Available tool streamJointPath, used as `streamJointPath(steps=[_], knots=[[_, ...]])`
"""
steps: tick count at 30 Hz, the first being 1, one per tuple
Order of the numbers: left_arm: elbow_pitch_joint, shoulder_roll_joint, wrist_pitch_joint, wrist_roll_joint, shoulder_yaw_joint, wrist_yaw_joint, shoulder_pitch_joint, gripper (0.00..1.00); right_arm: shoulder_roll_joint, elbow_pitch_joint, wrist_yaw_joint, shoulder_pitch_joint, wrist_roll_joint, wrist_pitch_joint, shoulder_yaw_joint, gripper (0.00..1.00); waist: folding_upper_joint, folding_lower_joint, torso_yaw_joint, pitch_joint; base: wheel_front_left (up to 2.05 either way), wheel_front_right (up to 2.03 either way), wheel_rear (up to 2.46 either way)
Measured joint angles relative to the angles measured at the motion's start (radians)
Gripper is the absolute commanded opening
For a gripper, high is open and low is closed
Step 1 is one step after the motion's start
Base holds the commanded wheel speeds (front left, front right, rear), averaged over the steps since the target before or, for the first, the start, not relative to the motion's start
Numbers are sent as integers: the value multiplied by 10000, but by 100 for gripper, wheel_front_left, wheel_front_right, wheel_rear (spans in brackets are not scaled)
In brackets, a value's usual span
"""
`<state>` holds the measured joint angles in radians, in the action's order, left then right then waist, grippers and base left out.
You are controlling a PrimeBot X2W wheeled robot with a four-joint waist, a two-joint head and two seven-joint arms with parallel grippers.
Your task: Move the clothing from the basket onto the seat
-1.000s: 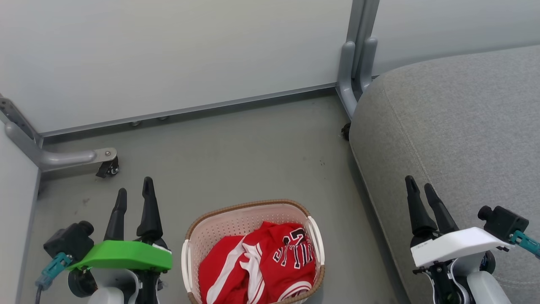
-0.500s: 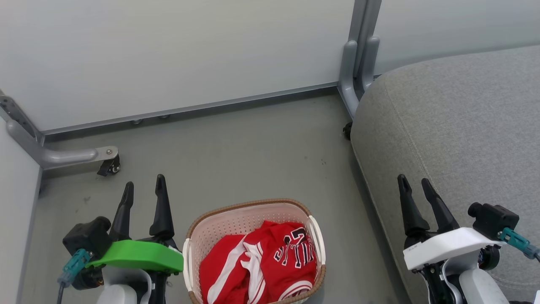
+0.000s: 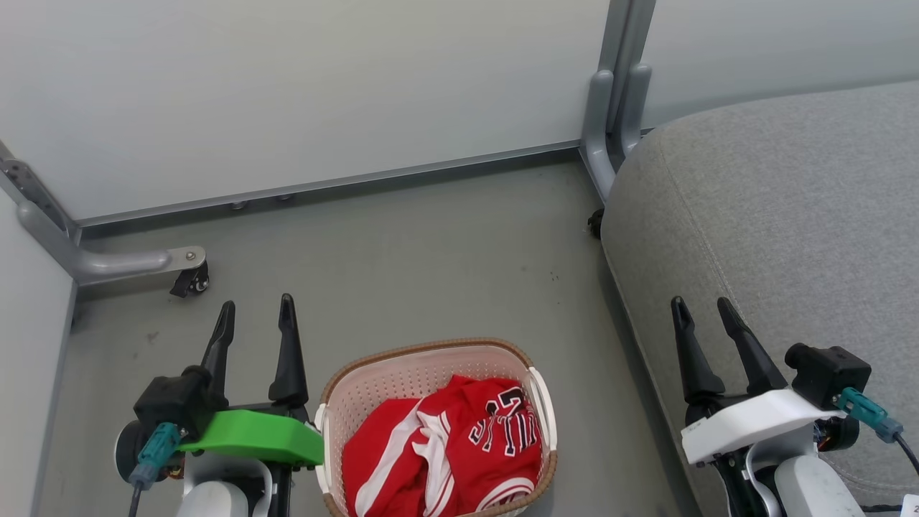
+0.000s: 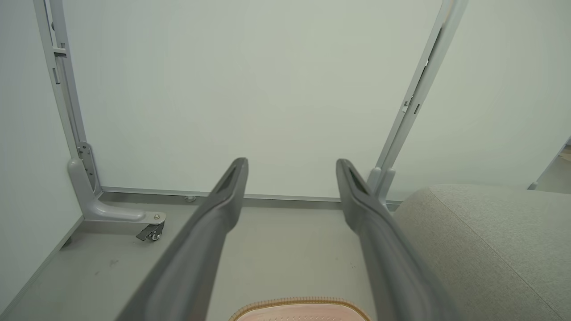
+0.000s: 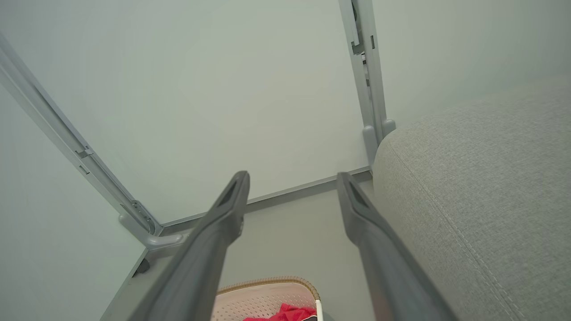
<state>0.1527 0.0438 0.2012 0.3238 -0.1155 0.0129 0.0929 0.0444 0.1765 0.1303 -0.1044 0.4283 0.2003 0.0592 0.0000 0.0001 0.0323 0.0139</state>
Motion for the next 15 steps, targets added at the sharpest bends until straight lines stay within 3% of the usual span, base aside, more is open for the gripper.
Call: streamJointPath(steps=[15], knots=[[-136,15,295,-1057,-119,-104,-2,100,13,-12,2,-79,-1315,295,19,100,0,0,115,15,0,0,0]])
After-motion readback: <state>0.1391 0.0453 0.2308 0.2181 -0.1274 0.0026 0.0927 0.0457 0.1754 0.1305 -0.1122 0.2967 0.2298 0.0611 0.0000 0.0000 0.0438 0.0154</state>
